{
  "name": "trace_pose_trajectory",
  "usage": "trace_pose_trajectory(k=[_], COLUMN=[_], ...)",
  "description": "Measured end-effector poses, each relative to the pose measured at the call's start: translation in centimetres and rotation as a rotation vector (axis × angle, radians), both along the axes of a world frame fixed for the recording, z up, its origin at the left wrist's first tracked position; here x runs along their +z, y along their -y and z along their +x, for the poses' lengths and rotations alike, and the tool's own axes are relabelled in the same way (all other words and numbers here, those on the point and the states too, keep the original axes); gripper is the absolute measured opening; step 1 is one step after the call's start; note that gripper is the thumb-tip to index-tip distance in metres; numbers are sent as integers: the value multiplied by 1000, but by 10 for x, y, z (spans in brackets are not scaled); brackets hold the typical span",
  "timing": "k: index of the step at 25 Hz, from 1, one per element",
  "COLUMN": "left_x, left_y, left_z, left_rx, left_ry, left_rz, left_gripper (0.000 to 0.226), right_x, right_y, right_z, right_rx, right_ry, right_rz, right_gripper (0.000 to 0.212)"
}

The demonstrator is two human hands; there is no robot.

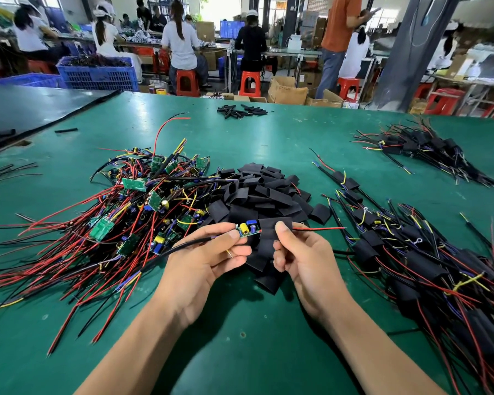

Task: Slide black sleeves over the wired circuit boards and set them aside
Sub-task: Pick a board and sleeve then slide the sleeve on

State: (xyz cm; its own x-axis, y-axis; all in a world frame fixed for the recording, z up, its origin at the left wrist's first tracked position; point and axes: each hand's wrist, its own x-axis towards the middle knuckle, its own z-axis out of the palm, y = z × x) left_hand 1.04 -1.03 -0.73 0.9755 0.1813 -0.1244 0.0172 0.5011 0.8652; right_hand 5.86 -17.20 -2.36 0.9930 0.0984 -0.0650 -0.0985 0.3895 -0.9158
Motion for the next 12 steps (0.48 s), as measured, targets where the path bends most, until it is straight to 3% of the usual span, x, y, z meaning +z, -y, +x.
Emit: trace_pose_trajectory(k=[3, 7, 12], left_x=[3, 5, 6], left_y=[0, 0, -1], left_z=[0, -1, -1], left_rx=[-11, -34, -67], left_ry=[-38, -81, -112], left_rz=[-40, -61, -84], left_gripper=[21, 21, 28], right_x=[0, 0, 4], right_y=[0, -2, -5], right_z=[-2, -5, -7], right_rx=[5, 14, 45], right_ry=[49, 91, 32], right_rz=[-25, -59, 123], right_gripper=[23, 12, 5])
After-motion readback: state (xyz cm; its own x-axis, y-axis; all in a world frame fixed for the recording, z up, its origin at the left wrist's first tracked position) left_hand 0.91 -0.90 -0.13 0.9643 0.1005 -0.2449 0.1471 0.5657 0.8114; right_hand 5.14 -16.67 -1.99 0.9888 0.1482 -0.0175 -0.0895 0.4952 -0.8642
